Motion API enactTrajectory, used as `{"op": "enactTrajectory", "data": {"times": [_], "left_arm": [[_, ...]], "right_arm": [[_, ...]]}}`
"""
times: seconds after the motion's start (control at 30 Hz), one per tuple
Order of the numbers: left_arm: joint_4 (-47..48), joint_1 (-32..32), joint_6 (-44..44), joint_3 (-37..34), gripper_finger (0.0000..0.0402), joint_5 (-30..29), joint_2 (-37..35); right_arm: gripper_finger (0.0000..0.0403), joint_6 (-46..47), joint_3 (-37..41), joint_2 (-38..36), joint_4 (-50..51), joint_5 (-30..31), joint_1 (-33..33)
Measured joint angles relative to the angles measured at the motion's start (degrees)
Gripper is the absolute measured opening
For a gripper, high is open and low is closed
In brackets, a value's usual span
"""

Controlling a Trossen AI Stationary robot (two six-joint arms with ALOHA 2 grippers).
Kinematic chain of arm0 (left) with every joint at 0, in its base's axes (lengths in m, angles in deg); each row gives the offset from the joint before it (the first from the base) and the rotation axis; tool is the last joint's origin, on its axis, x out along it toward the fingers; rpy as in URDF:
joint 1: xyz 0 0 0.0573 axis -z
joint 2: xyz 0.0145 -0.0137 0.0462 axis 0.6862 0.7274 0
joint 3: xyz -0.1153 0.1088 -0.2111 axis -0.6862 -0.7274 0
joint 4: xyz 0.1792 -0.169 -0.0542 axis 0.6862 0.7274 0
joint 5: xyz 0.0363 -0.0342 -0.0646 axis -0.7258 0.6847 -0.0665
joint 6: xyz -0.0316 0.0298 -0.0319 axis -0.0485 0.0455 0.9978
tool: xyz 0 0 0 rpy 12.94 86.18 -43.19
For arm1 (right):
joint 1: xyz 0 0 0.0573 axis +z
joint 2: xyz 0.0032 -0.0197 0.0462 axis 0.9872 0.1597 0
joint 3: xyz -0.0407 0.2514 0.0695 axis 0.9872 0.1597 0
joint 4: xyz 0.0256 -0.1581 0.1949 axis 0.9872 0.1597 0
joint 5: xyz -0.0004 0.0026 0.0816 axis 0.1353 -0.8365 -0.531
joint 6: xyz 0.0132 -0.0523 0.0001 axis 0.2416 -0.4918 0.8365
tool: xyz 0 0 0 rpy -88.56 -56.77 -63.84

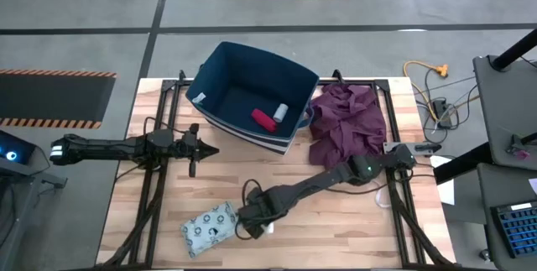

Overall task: Pick & place medical supplies in basket/bin
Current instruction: Put the white rolled gauze into the blue bin

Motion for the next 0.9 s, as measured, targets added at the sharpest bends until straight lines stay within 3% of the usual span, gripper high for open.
{"op": "enactTrajectory", "data": {"times": [0.1,0.33,0.73,0.9], "left_arm": [[0.00,0.02,0.00,0.00,0.0000,0.00,0.00],[0.00,0.00,0.01,0.00,0.0000,-0.01,-0.02],[-0.02,0.01,0.20,0.00,0.0000,-0.01,-0.07],[0.00,0.02,0.20,0.00,0.0000,0.07,-0.05]], "right_arm": [[0.0023,-3.62,0.00,-2.58,0.02,0.01,-1.15],[0.0037,-17.03,-0.11,-12.51,-2.64,1.95,-5.86],[0.0042,-39.39,-0.17,-29.42,-6.32,22.23,-15.40],[0.0042,-53.03,-0.17,-32.65,-6.17,23.24,-21.87]]}}
